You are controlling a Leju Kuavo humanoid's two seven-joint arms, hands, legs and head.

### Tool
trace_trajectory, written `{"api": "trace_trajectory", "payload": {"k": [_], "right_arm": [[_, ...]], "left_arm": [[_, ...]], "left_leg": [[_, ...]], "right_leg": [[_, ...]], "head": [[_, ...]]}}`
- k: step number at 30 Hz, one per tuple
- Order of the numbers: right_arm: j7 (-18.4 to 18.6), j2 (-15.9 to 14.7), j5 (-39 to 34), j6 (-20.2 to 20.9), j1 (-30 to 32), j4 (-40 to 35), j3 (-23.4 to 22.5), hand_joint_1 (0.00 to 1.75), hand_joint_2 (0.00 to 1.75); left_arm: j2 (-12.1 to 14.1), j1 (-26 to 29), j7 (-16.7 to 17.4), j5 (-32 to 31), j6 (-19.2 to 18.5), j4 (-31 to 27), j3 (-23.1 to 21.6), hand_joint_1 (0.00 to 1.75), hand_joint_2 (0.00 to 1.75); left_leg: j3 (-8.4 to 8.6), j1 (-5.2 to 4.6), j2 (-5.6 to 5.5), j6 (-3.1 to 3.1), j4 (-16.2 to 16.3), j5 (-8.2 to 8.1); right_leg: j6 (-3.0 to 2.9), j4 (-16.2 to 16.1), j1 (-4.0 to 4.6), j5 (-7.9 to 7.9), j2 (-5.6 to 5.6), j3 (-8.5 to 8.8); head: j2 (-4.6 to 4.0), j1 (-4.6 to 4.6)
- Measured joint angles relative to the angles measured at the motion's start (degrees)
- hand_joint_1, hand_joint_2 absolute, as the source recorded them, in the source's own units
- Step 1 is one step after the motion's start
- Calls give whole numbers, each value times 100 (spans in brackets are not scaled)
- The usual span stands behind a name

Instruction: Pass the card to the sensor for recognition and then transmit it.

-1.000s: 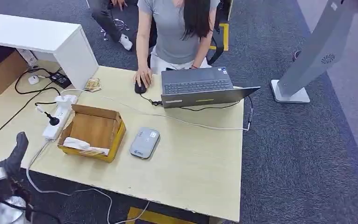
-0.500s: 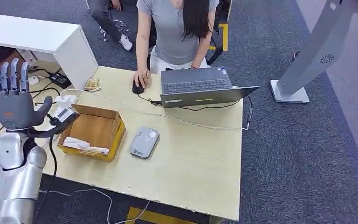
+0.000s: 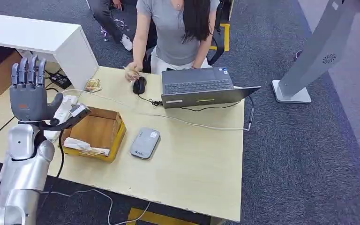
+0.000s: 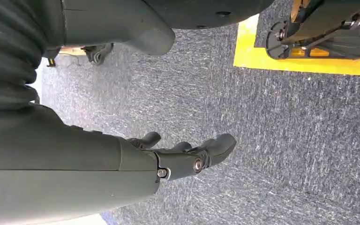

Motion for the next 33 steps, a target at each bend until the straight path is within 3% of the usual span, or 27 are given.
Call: {"api": "trace_trajectory", "payload": {"k": [13,19,26,27,28,33], "right_arm": [[0,-15,-20,33,1,-2,2,0,175],[-50,-44,-37,92,6,-2,2,0,175],[-52,-42,-37,59,9,-2,11,0,175],[-52,-42,-39,55,10,-2,13,0,175],[-55,-42,-39,52,10,-2,13,0,175],[-85,-42,-63,52,13,-2,13,0,175]], "left_arm": [[-15,-189,139,-233,-120,181,-220,0,175],[-20,-507,372,-369,-219,536,-544,0,175],[-15,-606,396,-326,-151,855,-702,0,175],[-17,-608,396,-326,-149,883,-710,47,175],[-17,-608,396,-326,-149,903,-717,175,175],[-17,-609,387,-293,-151,1003,-802,175,175]], "left_leg": [[-2,0,1,0,0,0],[-2,0,10,0,0,1],[-2,0,10,0,0,0],[-2,0,10,0,0,0],[-3,0,10,0,0,0],[-3,0,9,0,0,0]], "right_leg": [[0,-1,0,0,1,-4],[-1,0,0,4,7,-3],[-2,1,0,3,8,-5],[-2,1,0,3,8,-5],[-2,1,0,3,9,-6],[-1,1,0,3,8,-5]], "head": [[0,0],[0,2],[0,2],[0,2],[0,0],[0,2]]}}
